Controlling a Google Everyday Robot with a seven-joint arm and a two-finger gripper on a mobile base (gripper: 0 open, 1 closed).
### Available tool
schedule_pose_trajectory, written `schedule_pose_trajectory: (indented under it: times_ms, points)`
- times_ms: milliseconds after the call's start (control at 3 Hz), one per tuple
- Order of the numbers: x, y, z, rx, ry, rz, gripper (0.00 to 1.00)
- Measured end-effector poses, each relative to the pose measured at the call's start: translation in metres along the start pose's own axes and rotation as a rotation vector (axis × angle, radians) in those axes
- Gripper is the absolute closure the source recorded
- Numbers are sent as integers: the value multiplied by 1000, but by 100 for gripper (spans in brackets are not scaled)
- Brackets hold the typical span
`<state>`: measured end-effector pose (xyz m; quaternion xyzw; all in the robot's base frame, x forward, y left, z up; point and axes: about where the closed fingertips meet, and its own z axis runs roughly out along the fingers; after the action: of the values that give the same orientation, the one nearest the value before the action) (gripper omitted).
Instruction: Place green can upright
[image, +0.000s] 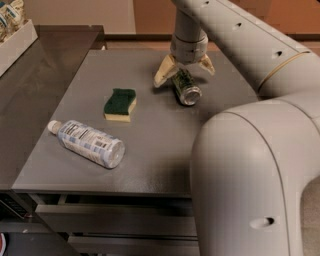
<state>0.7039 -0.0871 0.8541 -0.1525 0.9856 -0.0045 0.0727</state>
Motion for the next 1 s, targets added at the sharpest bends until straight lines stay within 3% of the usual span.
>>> schedule_pose_trajectory:
  times_ms: [333,1000]
  points:
    - [-3,1,5,13,20,37,18]
    - [-3,-5,5,32,31,67,65]
